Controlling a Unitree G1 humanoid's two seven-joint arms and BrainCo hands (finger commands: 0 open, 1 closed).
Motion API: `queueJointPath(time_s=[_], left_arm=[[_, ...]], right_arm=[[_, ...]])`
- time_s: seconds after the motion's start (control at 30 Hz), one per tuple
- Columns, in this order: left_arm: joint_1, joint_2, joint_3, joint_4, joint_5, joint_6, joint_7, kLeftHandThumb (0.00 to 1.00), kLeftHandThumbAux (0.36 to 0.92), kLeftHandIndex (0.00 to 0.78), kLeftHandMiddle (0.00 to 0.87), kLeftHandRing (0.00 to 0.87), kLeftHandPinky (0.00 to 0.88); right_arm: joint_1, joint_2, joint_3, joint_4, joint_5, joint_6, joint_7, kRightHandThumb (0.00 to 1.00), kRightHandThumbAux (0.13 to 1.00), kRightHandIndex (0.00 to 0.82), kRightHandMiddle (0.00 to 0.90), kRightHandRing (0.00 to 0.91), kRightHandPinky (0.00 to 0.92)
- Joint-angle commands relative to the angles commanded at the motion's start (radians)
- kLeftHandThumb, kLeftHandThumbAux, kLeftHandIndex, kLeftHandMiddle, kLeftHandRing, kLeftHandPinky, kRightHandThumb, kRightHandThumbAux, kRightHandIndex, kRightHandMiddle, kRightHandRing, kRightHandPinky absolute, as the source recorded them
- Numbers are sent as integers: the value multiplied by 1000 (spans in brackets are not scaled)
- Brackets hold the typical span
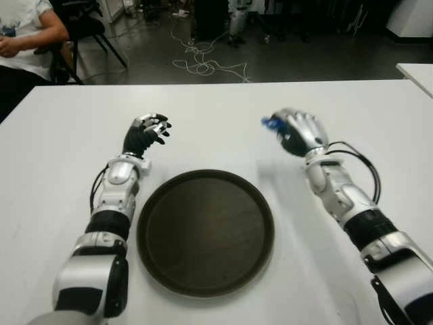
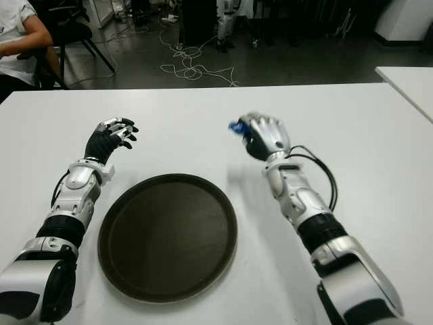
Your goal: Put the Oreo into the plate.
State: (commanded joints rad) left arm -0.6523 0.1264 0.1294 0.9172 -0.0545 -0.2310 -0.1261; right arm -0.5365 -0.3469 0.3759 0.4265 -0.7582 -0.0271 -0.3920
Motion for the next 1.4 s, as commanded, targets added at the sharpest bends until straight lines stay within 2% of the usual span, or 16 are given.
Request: queueJointPath(time_s=[0.13,0.23,0.37,0.57,0.67,0.73,0.9,1.0,1.2,1.27,1.4], left_arm=[[-1,1,1,1,-1,2,-3,833,672,419,465,497,560],[-2,3,4,5,-5,7,-8,833,673,419,465,500,555],[-6,8,3,15,-2,8,-8,833,673,419,464,499,545],[-7,9,2,22,3,2,-4,833,672,419,464,502,554],[-7,10,1,23,5,-2,-5,834,672,419,465,510,571],[-6,9,2,21,4,-5,-8,834,672,419,466,514,577],[-3,6,4,13,-1,-3,-10,834,672,419,466,518,583],[1,3,4,3,-2,-1,-7,834,672,419,466,518,587],[6,-2,5,-7,-4,4,1,834,672,419,466,511,563],[4,-4,8,-8,-7,9,4,834,672,419,465,511,562],[4,-5,8,-8,-8,11,7,834,672,419,465,512,566]], right_arm=[[32,-3,-12,-83,-6,6,-1,694,733,424,672,683,686],[77,-15,-20,-179,-7,-92,-79,695,733,424,693,706,711],[88,-20,-17,-207,-4,-196,-126,695,733,424,709,727,734],[146,1,21,-299,18,-321,-77,695,733,425,713,728,736],[180,13,44,-321,27,-349,-31,695,733,425,712,727,739],[210,9,66,-352,47,-368,40,694,733,424,703,722,737],[229,1,79,-407,92,-392,191,693,733,422,682,709,730],[253,-18,90,-456,134,-413,301,693,733,421,666,693,710],[241,-23,85,-436,249,-454,452,693,732,420,646,673,685],[230,-11,90,-398,297,-493,483,692,733,421,655,679,685],[224,3,83,-363,342,-537,520,691,734,421,670,688,690]])
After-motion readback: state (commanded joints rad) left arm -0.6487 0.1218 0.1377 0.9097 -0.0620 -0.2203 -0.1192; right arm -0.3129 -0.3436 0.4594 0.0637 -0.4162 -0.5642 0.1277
